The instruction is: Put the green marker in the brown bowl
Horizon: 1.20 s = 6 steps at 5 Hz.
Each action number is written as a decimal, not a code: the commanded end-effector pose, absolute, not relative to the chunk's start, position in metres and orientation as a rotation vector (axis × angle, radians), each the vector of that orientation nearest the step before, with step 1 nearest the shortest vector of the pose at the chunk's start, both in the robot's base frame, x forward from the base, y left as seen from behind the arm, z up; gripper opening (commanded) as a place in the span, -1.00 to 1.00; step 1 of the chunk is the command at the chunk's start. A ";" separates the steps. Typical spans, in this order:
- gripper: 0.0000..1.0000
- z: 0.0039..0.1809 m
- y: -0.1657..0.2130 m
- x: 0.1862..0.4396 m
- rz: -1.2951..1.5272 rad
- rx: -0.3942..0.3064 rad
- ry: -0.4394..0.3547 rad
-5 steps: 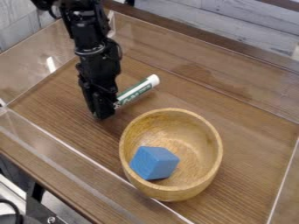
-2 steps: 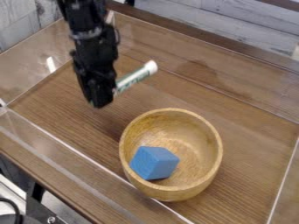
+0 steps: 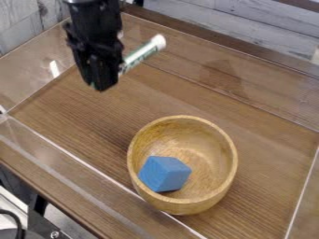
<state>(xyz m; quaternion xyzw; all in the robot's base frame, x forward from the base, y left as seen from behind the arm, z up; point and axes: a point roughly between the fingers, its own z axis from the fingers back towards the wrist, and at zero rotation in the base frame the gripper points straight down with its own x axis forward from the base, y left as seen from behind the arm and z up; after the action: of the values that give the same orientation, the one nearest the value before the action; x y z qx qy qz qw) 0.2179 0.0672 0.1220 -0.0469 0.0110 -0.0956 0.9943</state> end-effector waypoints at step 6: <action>-1.00 0.130 -0.065 0.187 -0.216 -0.082 -0.020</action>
<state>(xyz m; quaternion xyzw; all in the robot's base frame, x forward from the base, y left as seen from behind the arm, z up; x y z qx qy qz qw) 0.1827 -0.0640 0.1240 -0.0398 0.0037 -0.1074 0.9934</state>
